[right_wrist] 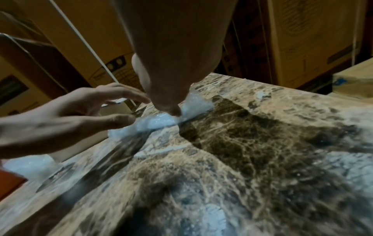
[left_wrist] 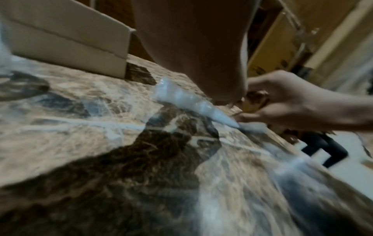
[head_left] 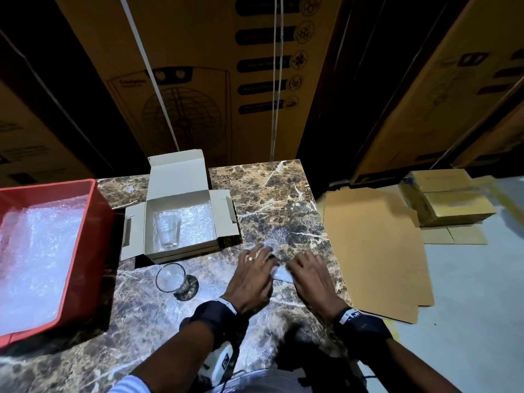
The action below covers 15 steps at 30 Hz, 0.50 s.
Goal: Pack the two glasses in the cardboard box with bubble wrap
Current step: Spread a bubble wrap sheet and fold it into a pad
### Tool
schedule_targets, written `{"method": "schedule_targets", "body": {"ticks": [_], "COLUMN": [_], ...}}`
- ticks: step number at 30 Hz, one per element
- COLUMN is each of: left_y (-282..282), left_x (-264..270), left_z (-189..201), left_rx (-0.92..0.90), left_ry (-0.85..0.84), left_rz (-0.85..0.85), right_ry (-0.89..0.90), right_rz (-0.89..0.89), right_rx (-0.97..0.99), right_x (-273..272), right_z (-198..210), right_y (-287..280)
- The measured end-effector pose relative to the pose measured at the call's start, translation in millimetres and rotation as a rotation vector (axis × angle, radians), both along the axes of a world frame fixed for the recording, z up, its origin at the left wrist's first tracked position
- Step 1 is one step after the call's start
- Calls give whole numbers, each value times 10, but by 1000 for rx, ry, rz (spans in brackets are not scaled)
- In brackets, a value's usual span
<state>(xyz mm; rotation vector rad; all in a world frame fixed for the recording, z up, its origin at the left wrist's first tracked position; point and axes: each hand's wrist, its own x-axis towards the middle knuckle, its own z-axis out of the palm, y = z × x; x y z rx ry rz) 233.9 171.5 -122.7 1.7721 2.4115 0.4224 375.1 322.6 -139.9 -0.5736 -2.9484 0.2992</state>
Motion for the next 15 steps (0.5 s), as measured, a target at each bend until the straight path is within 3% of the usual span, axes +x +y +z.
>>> {"method": "schedule_targets", "body": {"ticks": [2, 5, 15], "left_y": [-39, -171, -346], "left_x": [108, 179, -2], "left_z": [-65, -208, -315], "left_rx": [-66, -206, -292], "left_ry": [43, 43, -22], "left_rz": [-114, -148, -77], "right_ry": [25, -3, 15], "right_rz": [93, 133, 127], "right_rx": [25, 3, -129], "right_x": [-20, 35, 406], "right_z": [4, -17, -272], "right_y": [-54, -95, -137]}}
